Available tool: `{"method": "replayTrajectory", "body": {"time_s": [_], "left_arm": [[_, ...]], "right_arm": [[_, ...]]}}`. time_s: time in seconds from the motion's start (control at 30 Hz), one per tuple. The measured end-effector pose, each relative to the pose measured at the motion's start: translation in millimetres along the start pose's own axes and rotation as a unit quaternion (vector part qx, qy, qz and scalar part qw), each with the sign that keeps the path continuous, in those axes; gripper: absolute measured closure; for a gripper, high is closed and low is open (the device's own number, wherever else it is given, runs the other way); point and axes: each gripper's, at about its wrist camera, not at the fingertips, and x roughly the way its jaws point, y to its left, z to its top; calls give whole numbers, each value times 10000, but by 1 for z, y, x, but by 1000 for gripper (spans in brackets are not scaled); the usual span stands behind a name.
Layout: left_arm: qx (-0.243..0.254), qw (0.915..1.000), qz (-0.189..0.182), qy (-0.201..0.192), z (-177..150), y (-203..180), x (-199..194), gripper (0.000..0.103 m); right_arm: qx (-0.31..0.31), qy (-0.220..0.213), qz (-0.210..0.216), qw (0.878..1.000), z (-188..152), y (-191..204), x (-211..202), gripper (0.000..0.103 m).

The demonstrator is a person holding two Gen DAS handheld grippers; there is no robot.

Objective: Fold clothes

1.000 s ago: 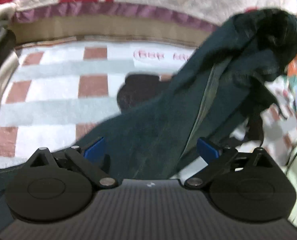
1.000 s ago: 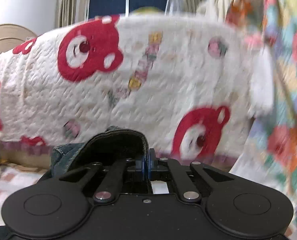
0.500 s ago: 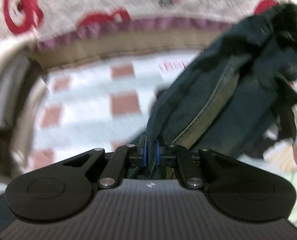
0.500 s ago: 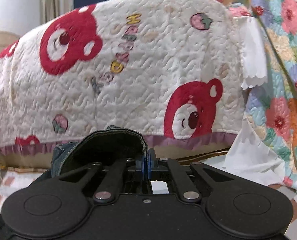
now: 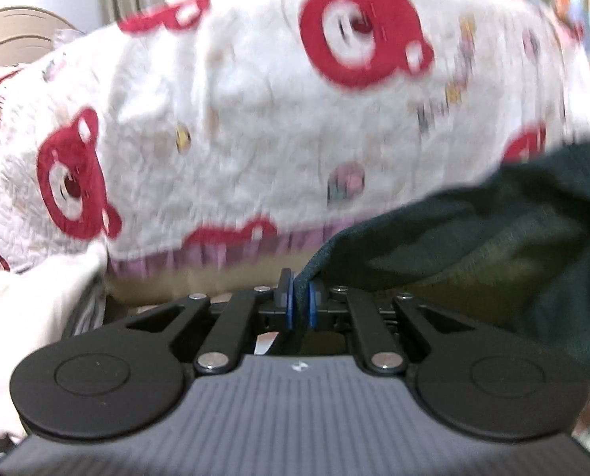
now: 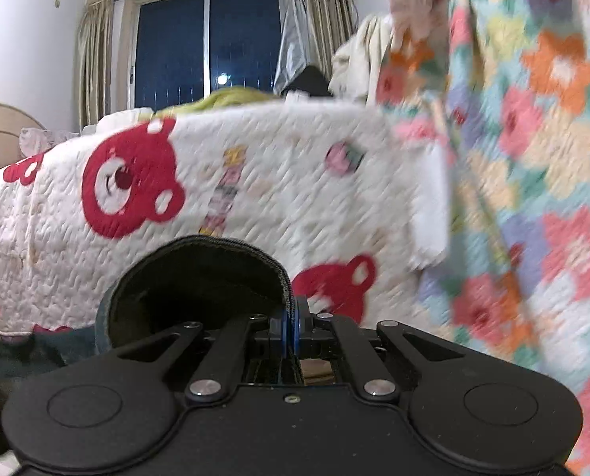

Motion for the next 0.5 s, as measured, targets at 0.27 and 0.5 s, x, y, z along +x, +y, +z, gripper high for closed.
{"method": "replayTrajectory", "body": {"time_s": [0.27, 0.5], "left_arm": [[-174, 9996, -225, 56, 7, -29, 31, 97], [188, 9966, 74, 793, -18, -34, 136, 97]], "right_arm": [[-128, 384, -159, 9991, 7, -14, -5, 101], [322, 1487, -472, 9872, -72, -32, 109, 101]]}}
